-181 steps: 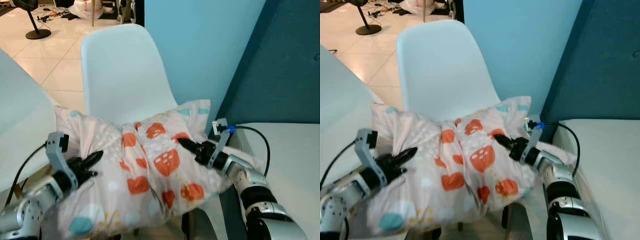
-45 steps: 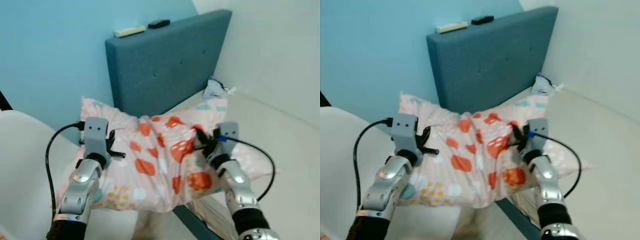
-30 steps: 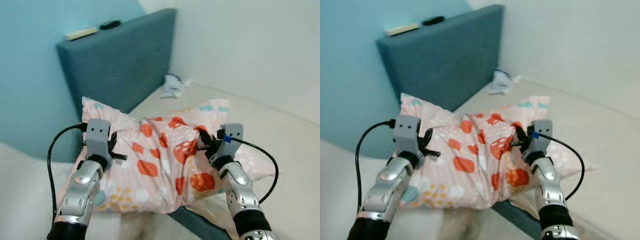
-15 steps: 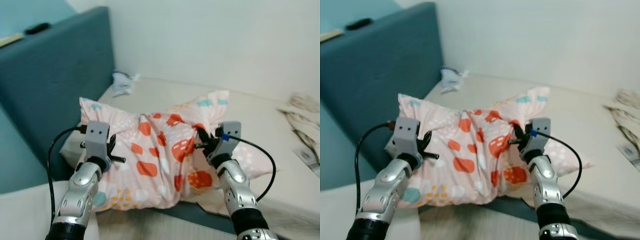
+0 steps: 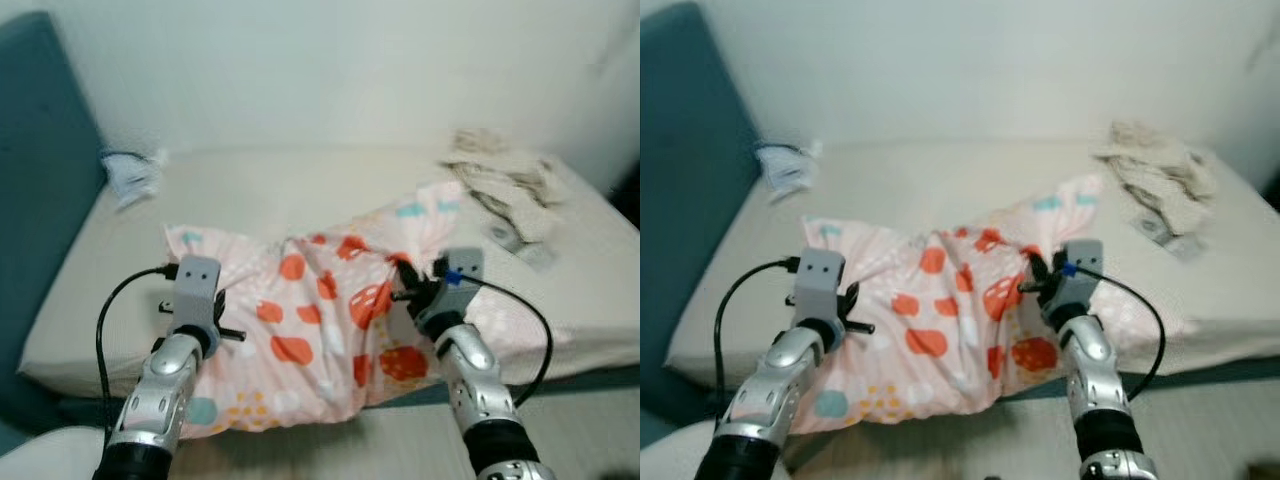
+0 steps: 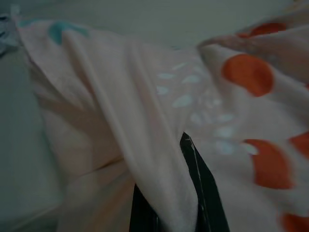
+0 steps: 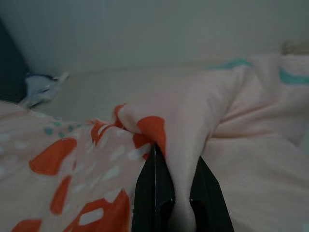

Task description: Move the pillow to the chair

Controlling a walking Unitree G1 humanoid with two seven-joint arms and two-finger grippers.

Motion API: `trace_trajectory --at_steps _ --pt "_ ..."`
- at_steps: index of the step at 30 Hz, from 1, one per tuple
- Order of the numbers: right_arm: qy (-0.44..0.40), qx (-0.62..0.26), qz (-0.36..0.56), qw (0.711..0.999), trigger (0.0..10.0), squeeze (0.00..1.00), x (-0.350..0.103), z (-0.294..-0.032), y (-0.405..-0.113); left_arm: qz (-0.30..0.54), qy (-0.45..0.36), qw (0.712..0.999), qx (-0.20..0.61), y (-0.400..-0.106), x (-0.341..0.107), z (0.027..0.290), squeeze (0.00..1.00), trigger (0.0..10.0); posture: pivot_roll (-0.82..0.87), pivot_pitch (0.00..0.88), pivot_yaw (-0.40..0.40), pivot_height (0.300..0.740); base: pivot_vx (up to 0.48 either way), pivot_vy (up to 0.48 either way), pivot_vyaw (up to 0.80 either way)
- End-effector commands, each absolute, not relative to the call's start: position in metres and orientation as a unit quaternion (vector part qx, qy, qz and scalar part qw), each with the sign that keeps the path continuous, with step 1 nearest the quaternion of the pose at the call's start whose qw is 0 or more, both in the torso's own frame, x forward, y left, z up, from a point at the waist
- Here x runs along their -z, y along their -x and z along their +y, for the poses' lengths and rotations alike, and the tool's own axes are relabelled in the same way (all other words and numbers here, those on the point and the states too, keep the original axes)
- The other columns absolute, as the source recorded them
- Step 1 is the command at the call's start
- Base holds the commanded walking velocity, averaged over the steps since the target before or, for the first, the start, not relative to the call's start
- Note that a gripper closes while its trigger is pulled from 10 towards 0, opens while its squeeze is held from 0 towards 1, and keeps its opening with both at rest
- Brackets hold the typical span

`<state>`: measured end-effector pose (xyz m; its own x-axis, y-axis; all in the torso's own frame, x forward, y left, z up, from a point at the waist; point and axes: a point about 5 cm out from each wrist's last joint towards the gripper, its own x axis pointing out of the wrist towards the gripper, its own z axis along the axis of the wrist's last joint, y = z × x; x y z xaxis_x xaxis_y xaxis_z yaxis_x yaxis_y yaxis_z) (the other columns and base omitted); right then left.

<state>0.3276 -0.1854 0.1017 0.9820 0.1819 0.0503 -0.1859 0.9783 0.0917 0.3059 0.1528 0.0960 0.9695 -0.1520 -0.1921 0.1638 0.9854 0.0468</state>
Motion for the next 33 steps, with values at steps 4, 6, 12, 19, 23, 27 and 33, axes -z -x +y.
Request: trace_trajectory --at_steps 4,6,12,19,23,27,33 --pt "-0.061 -0.1 -0.042 0.992 10.0 0.0 -0.108 -0.181 -0.329 0.094 -0.026 0.992 0.078 -0.305 -0.098 0.151 0.0 10.0 -0.01 0.045 -0.015 0.74 0.0 0.0 -0.8" --pt "-0.061 -0.1 -0.041 0.992 10.0 0.0 -0.108 -0.181 -0.328 0.095 -0.024 0.992 0.078 -0.305 -0.097 0.15 0.0 10.0 -0.01 0.045 -0.015 0.74 0.0 0.0 -0.8" --pt "-0.058 -0.094 -0.042 0.993 10.0 0.0 -0.108 -0.185 -0.328 0.097 -0.028 0.992 0.08 -0.304 -0.097 0.15 0.0 10.0 -0.01 0.047 -0.011 0.74 0.0 0.0 -0.39" --pt "-0.058 -0.093 -0.044 0.993 10.0 0.0 -0.109 -0.185 -0.328 0.07 0.001 0.993 0.092 -0.303 -0.104 0.145 0.0 10.0 -0.01 0.047 -0.016 0.74 0.0 0.0 0.0" --pt "-0.059 -0.095 -0.044 0.993 10.0 0.0 -0.109 -0.185 -0.329 0.065 0.009 0.993 0.1 -0.301 -0.106 0.142 0.0 10.0 -0.01 0.05 -0.018 0.74 0.082 0.0 0.0" --pt "-0.059 -0.097 -0.043 0.993 10.0 0.0 -0.109 -0.184 -0.329 0.066 0.01 0.992 0.103 -0.3 -0.106 0.14 0.0 10.0 -0.01 0.051 -0.019 0.74 0.326 0.0 0.0" --pt "-0.059 -0.097 -0.043 0.993 10.0 0.0 -0.109 -0.184 -0.329 0.067 0.009 0.992 0.103 -0.3 -0.105 0.141 0.0 10.0 -0.01 0.052 -0.018 0.74 0.324 0.0 0.0"
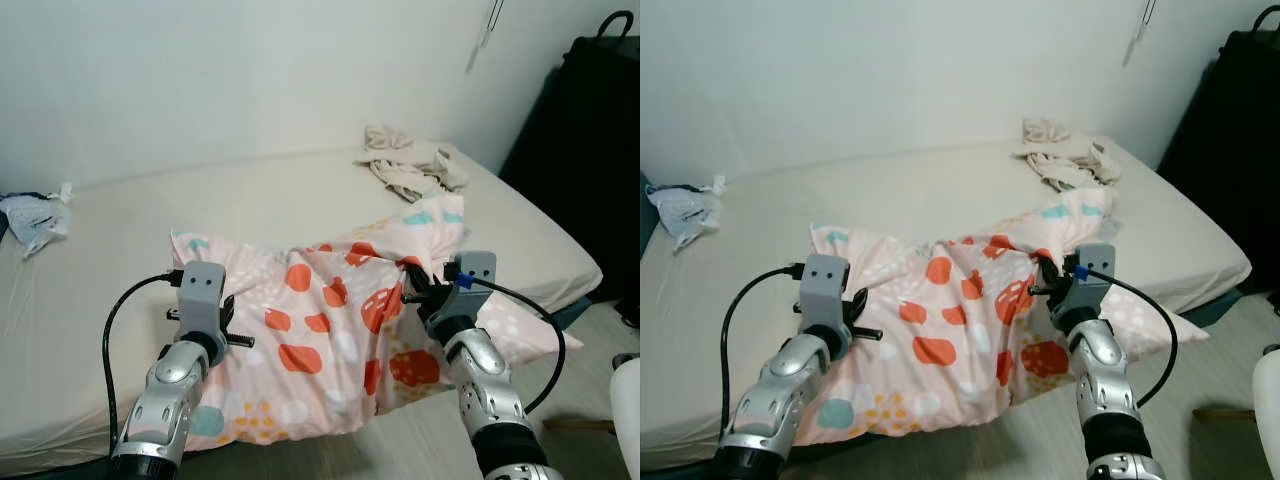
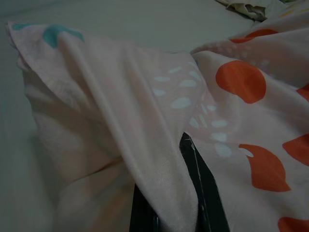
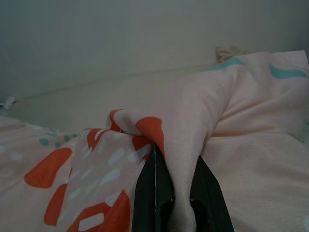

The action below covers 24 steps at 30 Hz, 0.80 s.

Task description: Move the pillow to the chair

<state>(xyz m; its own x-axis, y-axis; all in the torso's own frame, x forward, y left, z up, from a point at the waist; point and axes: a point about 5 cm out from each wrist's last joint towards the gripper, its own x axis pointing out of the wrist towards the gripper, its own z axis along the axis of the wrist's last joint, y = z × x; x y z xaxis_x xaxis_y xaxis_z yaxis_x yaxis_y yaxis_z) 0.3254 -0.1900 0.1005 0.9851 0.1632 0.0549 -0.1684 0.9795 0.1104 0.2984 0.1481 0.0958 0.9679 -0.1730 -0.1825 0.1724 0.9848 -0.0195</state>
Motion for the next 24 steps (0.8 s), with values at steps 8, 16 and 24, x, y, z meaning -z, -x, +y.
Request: trace_trajectory --at_steps 8,16,24 --pt "-0.06 -0.097 -0.042 0.993 10.0 0.0 -0.108 -0.1835 -0.3281 0.068 0.009 0.992 0.101 -0.2994 -0.106 0.1435 0.0 10.0 -0.01 0.053 -0.017 0.74 0.324 0.0 0.0" --pt "-0.06 -0.097 -0.042 0.993 10.0 0.0 -0.1079 -0.184 -0.3278 0.068 0.009 0.993 0.1 -0.2994 -0.1063 0.145 0.0 10.0 -0.01 0.056 -0.016 0.74 0.317 0.0 0.0" --pt "-0.06 -0.096 -0.041 0.993 10.0 0.0 -0.1074 -0.1844 -0.3277 0.067 0.005 0.993 0.101 -0.299 -0.1057 0.1458 0.0 10.0 -0.01 0.06 -0.015 0.74 0.109 0.0 0.0"
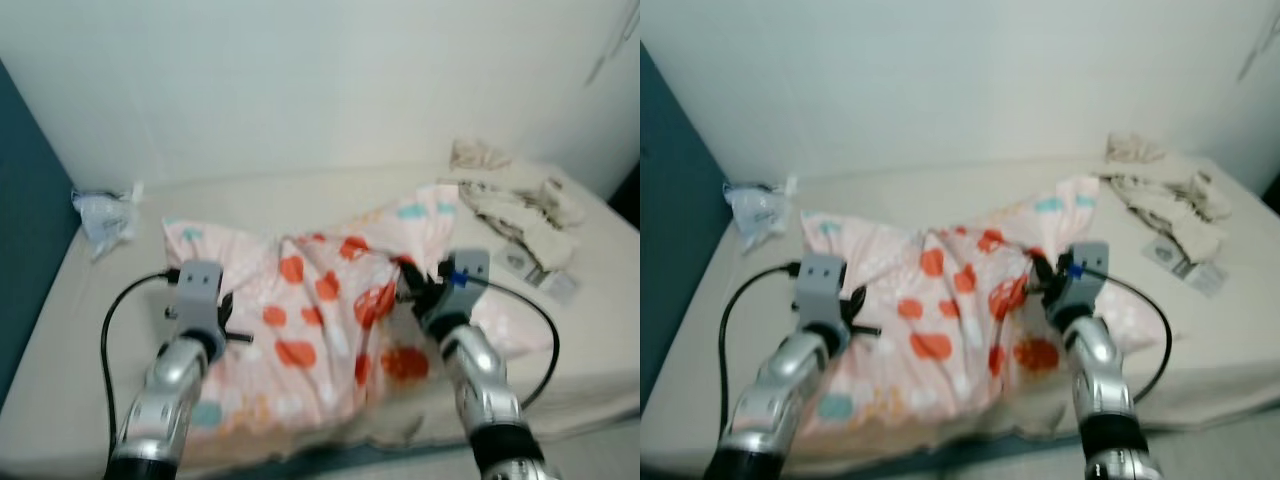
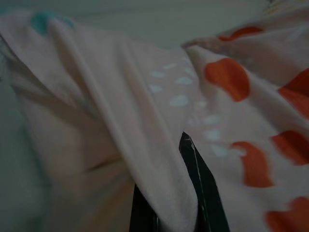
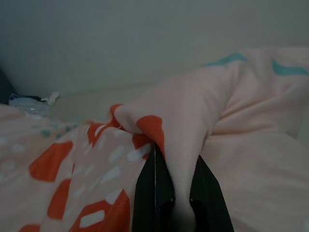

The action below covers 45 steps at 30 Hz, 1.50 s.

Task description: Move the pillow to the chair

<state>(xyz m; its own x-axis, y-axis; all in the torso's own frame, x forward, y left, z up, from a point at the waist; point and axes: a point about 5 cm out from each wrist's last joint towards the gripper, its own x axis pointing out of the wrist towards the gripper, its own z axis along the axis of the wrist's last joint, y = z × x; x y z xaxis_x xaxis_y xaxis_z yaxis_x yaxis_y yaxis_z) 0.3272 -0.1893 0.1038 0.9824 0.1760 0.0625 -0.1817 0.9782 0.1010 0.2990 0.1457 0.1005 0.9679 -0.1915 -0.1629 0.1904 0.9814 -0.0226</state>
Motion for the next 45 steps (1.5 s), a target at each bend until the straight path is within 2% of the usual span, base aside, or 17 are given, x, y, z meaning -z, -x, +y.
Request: trace_trajectory --at_steps 1,13,19,23,25,33,39,45 --pt "-0.06 -0.095 -0.041 0.993 10.0 0.0 -0.107 -0.184 -0.328 0.068 0.004 0.993 0.099 -0.299 -0.105 0.147 0.0 10.0 -0.01 0.062 -0.014 0.74 0.0 0.0 0.0" --pt "-0.049 -0.087 -0.035 0.994 10.0 0.0 -0.107 -0.19 -0.331 0.068 0.004 0.995 0.079 -0.304 -0.105 0.149 0.0 10.0 -0.01 0.075 -0.007 0.74 0.0 0.0 0.0" --pt "-0.044 -0.049 0.0 0.998 10.0 0.0 -0.109 -0.203 -0.347 0.089 -0.024 0.994 0.065 -0.325 -0.102 0.15 0.0 10.0 -0.01 0.094 0.001 0.74 0.0 0.0 0.0" --pt "-0.039 -0.028 0.0 0.999 10.0 0.0 -0.127 -0.214 -0.364 0.071 -0.007 0.996 0.056 -0.354 -0.122 0.145 0.0 10.0 0.0 0.11 0.004 0.74 0.0 0.0 0.0" --pt "-0.04 -0.026 0.002 0.999 10.0 0.0 -0.129 -0.215 -0.366 0.07 -0.008 0.996 0.057 -0.358 -0.126 0.143 0.0 10.0 0.0 0.116 0.005 0.74 0.0 0.0 0.0" --pt "-0.031 -0.04 -0.011 0.999 10.0 0.0 -0.148 -0.209 -0.38 0.059 -0.034 0.997 0.021 -0.379 -0.142 0.141 0.0 10.0 -0.01 0.13 0.03 0.711 0.0 0.0 0.0" --pt "-0.045 -0.051 0.011 0.998 10.0 0.0 -0.151 -0.2 -0.388 0.064 -0.044 0.997 -0.03 -0.387 -0.143 0.16 0.0 10.0 -0.01 0.125 0.043 0.676 0.0 0.0 0.0" --pt "-0.041 -0.068 0.013 0.997 10.0 0.0 -0.15 -0.194 -0.389 0.061 -0.045 0.997 -0.033 -0.387 -0.143 0.165 0.0 10.0 -0.01 0.12 0.039 0.662 0.0 0.0 0.0"
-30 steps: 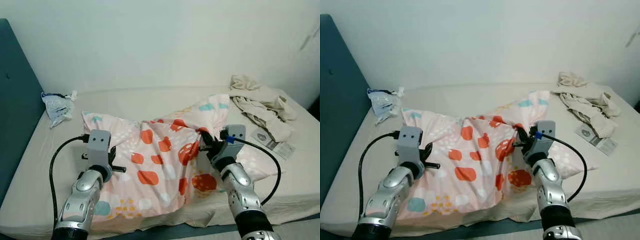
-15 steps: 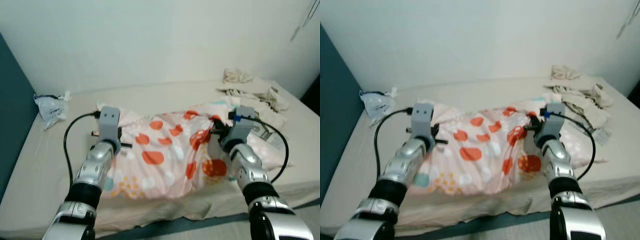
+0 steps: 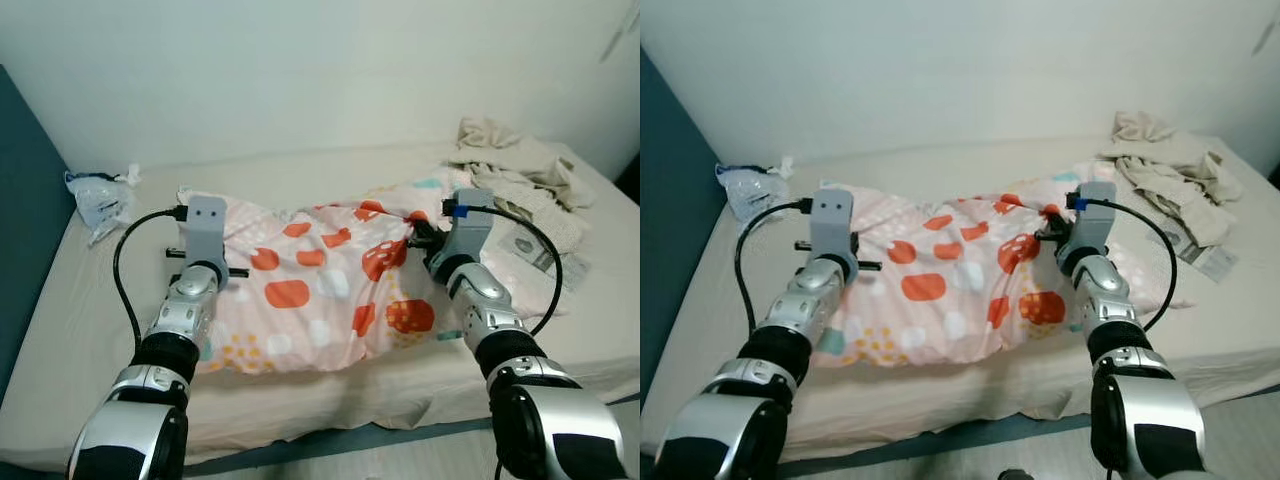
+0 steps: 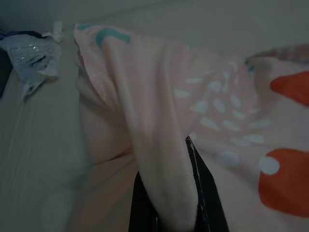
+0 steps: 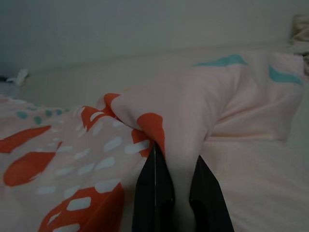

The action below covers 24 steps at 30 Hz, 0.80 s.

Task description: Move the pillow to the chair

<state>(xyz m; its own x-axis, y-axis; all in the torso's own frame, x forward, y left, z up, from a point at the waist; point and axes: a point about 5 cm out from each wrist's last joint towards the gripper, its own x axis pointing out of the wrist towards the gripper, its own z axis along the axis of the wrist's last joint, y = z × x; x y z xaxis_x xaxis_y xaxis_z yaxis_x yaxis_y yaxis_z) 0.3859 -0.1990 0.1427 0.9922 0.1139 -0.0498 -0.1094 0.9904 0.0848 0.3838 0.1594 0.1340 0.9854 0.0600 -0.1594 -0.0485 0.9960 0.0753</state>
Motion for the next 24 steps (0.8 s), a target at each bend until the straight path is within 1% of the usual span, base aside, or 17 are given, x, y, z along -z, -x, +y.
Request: trace_trajectory --at_steps 1,3,5,9,12,17,24 --pt "-0.041 -0.073 0.013 0.996 10.0 0.0 -0.15 -0.191 -0.389 0.062 -0.046 0.996 -0.033 -0.386 -0.141 0.165 0.0 10.0 -0.01 0.118 0.037 0.662 0.0 0.0 0.0" --pt "-0.035 -0.079 0.021 0.996 10.0 0.0 -0.148 -0.189 -0.389 0.062 -0.051 0.996 -0.03 -0.385 -0.139 0.165 0.0 10.0 -0.01 0.118 0.035 0.662 0.0 0.0 0.0" --pt "-0.038 -0.089 0.017 0.995 10.0 0.0 -0.148 -0.187 -0.389 0.062 -0.056 0.996 -0.027 -0.385 -0.137 0.165 0.0 10.0 -0.01 0.116 0.034 0.652 0.0 0.0 0.0" --pt "-0.031 -0.078 0.018 0.996 10.0 0.0 -0.149 -0.19 -0.39 0.064 -0.054 0.996 -0.027 -0.385 -0.135 0.164 0.0 10.0 -0.01 0.117 0.034 0.637 0.0 0.0 0.0" --pt "-0.035 -0.076 0.008 0.996 10.0 0.0 -0.154 -0.192 -0.391 0.067 -0.052 0.996 -0.024 -0.386 -0.134 0.163 0.0 10.0 -0.01 0.115 0.04 0.637 0.0 0.0 0.0" --pt "-0.034 -0.068 -0.005 0.997 10.0 0.0 -0.159 -0.195 -0.393 0.063 -0.051 0.997 -0.019 -0.388 -0.137 0.158 0.0 10.0 -0.01 0.114 0.042 0.607 0.0 0.0 0.0" --pt "-0.03 -0.064 -0.016 0.997 10.0 0.0 -0.165 -0.196 -0.394 0.051 -0.057 0.997 -0.01 -0.392 -0.146 0.154 0.0 10.0 0.0 0.125 0.044 0.607 0.0 0.0 0.0"
